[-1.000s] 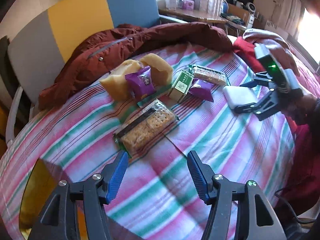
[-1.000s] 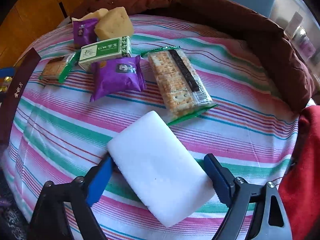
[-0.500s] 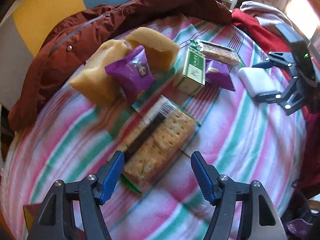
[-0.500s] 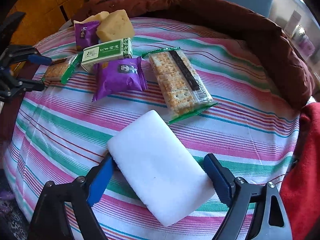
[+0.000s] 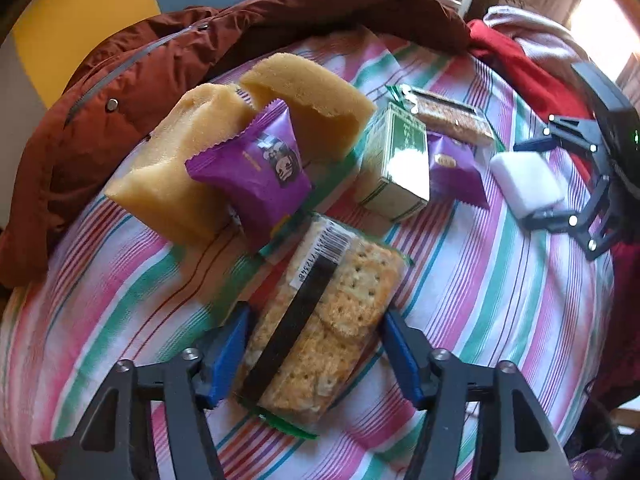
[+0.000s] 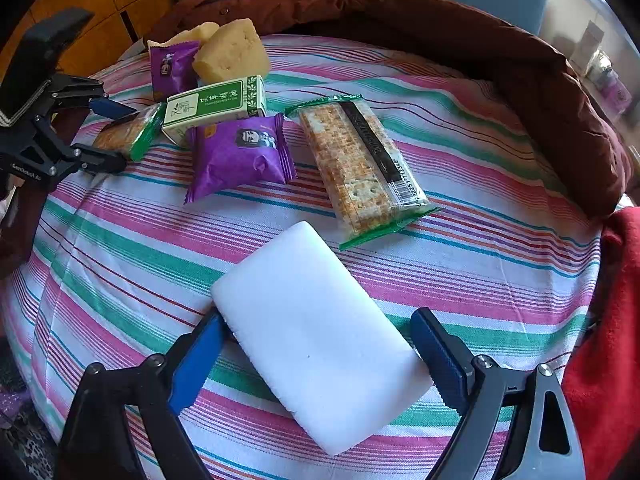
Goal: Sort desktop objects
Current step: 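Grasp the cracker pack with the left gripper while the right gripper grasps the white eraser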
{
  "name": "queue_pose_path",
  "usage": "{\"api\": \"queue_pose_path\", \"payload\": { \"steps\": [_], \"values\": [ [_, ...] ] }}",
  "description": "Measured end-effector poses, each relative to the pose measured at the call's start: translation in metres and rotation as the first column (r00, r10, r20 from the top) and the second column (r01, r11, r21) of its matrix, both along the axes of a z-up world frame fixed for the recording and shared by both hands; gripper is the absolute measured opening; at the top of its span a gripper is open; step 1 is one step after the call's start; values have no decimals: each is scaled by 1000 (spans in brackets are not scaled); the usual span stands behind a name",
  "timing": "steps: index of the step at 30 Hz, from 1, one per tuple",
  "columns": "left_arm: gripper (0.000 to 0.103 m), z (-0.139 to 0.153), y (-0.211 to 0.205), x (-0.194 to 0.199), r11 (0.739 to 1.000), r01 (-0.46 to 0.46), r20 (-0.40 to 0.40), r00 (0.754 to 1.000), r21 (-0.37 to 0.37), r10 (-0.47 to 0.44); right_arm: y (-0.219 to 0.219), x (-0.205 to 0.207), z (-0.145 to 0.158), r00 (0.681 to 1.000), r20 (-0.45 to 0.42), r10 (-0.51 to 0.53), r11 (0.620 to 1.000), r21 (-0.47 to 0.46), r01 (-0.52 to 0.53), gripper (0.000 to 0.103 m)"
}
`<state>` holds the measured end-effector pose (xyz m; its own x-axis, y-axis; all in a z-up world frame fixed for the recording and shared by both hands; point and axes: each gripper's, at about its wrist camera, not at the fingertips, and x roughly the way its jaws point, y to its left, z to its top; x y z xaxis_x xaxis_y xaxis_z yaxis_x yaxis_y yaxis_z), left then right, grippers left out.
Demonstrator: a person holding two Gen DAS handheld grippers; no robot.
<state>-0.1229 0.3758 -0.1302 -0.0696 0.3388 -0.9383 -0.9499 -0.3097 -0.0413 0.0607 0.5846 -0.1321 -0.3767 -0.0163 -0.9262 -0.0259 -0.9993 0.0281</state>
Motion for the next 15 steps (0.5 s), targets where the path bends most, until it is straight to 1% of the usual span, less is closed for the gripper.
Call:
{"api": "queue_pose_path", "payload": {
  "steps": [2,4,5,9,10,13,15],
  "values": [
    [59,2,-2,3,1000,-18,-8,1000,10,18,2,1,1,1000,0,3,1000,2,-3,92],
    [54,3,-5,6,999,-43,-11,999,13,43,4,3,2,1000,-1,6,1000,0,-6,90],
    [54,4,-5,8,999,-53,-13,999,13,53,5,4,3,1000,-3,10,1000,-1,-10,88],
    [53,6,-8,21,993,-114,-6,993,7,114,8,8,7,1000,-8,27,1000,-13,-28,83],
    [53,6,-10,25,992,-122,0,993,11,122,11,4,8,1000,-10,29,999,-15,-29,82],
    [52,17,-20,42,988,-148,17,989,49,147,-5,9,11,999,-20,31,999,-44,-32,79],
    [52,27,-28,48,981,-175,32,984,82,173,-4,11,14,999,-32,38,997,-73,-40,79]
  ]
}}
